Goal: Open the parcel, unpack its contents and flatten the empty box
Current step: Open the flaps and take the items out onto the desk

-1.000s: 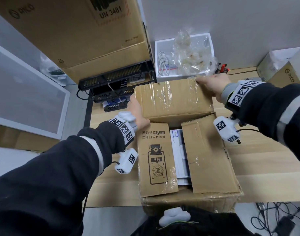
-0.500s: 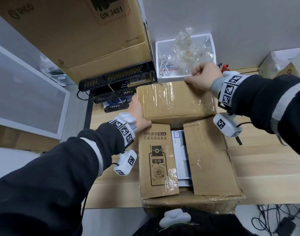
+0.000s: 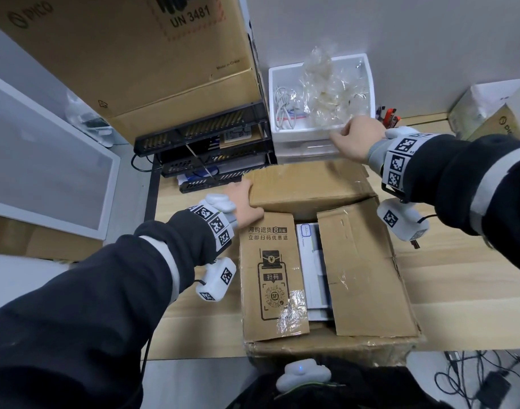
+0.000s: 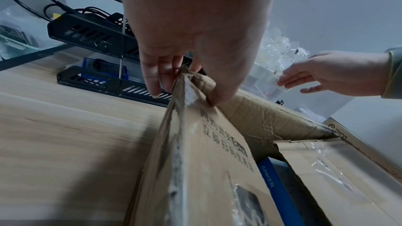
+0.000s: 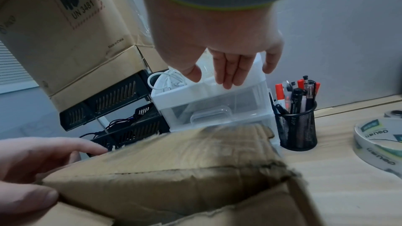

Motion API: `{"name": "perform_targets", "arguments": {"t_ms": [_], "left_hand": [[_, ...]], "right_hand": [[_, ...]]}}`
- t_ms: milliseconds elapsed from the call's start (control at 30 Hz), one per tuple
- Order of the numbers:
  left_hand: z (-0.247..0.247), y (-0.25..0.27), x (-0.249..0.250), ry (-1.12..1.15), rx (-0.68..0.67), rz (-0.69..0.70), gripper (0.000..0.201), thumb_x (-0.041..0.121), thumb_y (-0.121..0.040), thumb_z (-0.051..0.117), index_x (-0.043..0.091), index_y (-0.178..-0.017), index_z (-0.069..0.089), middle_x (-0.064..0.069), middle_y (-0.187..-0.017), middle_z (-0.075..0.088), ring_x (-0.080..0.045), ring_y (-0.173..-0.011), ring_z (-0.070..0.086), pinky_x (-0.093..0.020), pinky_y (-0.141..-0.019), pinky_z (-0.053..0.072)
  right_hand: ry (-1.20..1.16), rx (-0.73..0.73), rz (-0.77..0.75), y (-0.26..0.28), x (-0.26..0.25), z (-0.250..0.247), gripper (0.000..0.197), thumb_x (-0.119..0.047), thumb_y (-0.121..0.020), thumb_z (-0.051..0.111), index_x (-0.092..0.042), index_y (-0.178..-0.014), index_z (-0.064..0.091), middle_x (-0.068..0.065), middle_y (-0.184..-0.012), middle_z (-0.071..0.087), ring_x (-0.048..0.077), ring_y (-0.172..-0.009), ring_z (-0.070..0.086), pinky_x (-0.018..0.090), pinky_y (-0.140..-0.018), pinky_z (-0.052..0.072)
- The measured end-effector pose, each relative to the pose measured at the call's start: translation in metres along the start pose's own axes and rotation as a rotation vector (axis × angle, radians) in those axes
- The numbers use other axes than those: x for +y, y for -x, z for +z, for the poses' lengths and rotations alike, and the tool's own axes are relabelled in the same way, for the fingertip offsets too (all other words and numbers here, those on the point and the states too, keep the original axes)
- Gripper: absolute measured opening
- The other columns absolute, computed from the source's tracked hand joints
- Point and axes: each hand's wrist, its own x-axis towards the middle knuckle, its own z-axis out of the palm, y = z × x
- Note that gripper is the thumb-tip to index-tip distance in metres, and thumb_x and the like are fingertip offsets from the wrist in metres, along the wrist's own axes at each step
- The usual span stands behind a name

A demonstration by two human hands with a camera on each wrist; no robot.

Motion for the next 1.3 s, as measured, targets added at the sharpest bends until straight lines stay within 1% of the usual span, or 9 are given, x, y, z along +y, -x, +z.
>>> {"name": "perform_targets", "arguments": {"t_ms": [100, 167, 600, 667, 767, 867, 1067, 1167, 1300], "left_hand": [[0.002, -0.003, 0.000, -0.057, -0.069, 0.036, 0.019, 0.035, -0.084, 0.060, 0.021, -0.097, 0.060, -0.001, -0.087, 0.064, -0.025, -0.084, 0.062, -0.032, -0.071, 0.048], [0.004, -0.004, 0.000, -0.095, -0.108, 0.027, 0.016, 0.037, -0.086, 0.055, 0.022, -0.084, 0.058, 0.001, -0.076, 0.062, -0.025, -0.079, 0.062, -0.032, -0.069, 0.047], [0.007, 0.001, 0.001, -0.140, -0.127, 0.024, 0.023, 0.043, -0.085, 0.051, 0.024, -0.093, 0.063, 0.001, -0.085, 0.068, -0.022, -0.083, 0.064, -0.034, -0.078, 0.053], [0.007, 0.002, 0.000, -0.138, -0.128, 0.019, 0.029, 0.049, -0.078, 0.047, 0.027, -0.089, 0.062, 0.003, -0.081, 0.068, -0.021, -0.080, 0.065, -0.037, -0.078, 0.056], [0.007, 0.003, -0.001, -0.143, -0.127, 0.019, 0.034, 0.052, -0.078, 0.042, 0.027, -0.090, 0.062, 0.003, -0.080, 0.069, -0.021, -0.078, 0.065, -0.038, -0.078, 0.056], [0.008, 0.005, 0.000, -0.150, -0.097, 0.025, 0.032, 0.049, -0.091, 0.043, 0.024, -0.093, 0.062, 0.000, -0.085, 0.069, -0.023, -0.081, 0.065, -0.036, -0.080, 0.054], [0.014, 0.002, -0.001, -0.112, -0.079, -0.001, 0.037, 0.051, -0.096, 0.044, 0.021, -0.103, 0.063, -0.004, -0.100, 0.072, -0.026, -0.091, 0.065, -0.036, -0.085, 0.051], [0.013, 0.002, 0.003, -0.135, -0.087, -0.030, 0.043, 0.046, -0.099, 0.046, 0.013, -0.121, 0.064, -0.009, -0.111, 0.069, -0.029, -0.102, 0.064, -0.035, -0.088, 0.047], [0.004, 0.021, 0.019, -0.333, 0.030, -0.018, 0.028, 0.046, -0.087, 0.054, 0.024, -0.105, 0.053, -0.005, -0.103, 0.044, -0.024, -0.090, 0.048, -0.034, -0.074, 0.040]], "right_hand": [[0.012, -0.006, 0.001, 0.003, 0.005, 0.004, 0.039, -0.032, -0.088, 0.050, -0.013, -0.055, 0.044, 0.005, -0.049, 0.042, 0.025, -0.048, 0.042, 0.026, -0.049, 0.035], [0.015, -0.013, 0.011, 0.005, 0.006, 0.005, 0.032, -0.029, -0.086, 0.052, -0.010, -0.060, 0.049, 0.007, -0.053, 0.045, 0.026, -0.052, 0.046, 0.026, -0.050, 0.036], [0.023, -0.013, 0.094, 0.025, 0.010, 0.018, 0.030, -0.025, -0.092, 0.047, -0.007, -0.067, 0.049, 0.009, -0.066, 0.052, 0.026, -0.060, 0.053, 0.028, -0.054, 0.037], [0.050, -0.010, 0.064, 0.030, 0.013, 0.020, 0.027, -0.026, -0.089, 0.047, -0.004, -0.080, 0.060, 0.011, -0.075, 0.059, 0.033, -0.077, 0.062, 0.031, -0.064, 0.048], [0.096, 0.036, -0.038, 0.040, 0.018, 0.020, 0.036, -0.030, -0.082, 0.049, -0.011, -0.106, 0.068, 0.013, -0.116, 0.060, 0.035, -0.107, 0.057, 0.043, -0.091, 0.051], [0.104, 0.111, -0.225, 0.052, 0.024, 0.024, 0.026, -0.030, -0.082, 0.056, -0.018, -0.102, 0.068, 0.008, -0.115, 0.061, 0.031, -0.110, 0.054, 0.043, -0.093, 0.048], [0.083, -0.253, -0.441, 0.085, 0.028, 0.037, 0.008, -0.024, -0.080, 0.061, -0.022, -0.087, 0.067, -0.005, -0.079, 0.068, 0.020, -0.077, 0.065, 0.035, -0.072, 0.057], [0.181, -0.390, -0.492, 0.101, 0.029, 0.043, 0.013, -0.029, -0.082, 0.062, -0.024, -0.091, 0.070, -0.010, -0.083, 0.069, 0.015, -0.077, 0.064, 0.025, -0.067, 0.051], [0.317, -0.586, -0.552, 0.121, 0.024, 0.053, 0.031, -0.040, -0.087, 0.057, -0.029, -0.114, 0.068, -0.011, -0.103, 0.068, 0.012, -0.092, 0.063, 0.023, -0.074, 0.047]]}}
